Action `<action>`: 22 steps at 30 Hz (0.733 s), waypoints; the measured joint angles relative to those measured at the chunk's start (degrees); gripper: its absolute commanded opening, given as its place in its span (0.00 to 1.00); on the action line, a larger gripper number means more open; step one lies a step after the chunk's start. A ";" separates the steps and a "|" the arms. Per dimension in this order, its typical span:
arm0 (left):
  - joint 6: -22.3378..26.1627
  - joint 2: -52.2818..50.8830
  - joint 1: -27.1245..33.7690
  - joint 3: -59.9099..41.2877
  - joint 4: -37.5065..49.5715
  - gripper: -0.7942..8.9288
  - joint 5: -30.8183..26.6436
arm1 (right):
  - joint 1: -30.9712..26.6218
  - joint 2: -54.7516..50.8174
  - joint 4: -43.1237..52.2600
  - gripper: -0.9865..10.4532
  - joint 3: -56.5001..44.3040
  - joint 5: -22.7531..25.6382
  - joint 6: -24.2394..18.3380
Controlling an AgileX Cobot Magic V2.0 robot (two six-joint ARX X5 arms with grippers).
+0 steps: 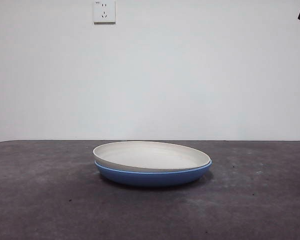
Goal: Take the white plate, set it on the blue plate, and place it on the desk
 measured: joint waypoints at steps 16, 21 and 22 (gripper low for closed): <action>-1.49 0.00 0.00 0.00 0.00 0.10 -0.02 | 0.00 0.00 0.00 0.09 0.00 -0.02 0.00; -1.49 0.00 0.00 0.00 0.00 0.10 0.00 | 0.00 0.00 -0.02 0.09 0.00 -0.02 0.00; -1.49 0.00 0.02 0.00 0.00 0.10 0.00 | 0.00 0.00 0.00 0.09 0.00 -0.02 0.00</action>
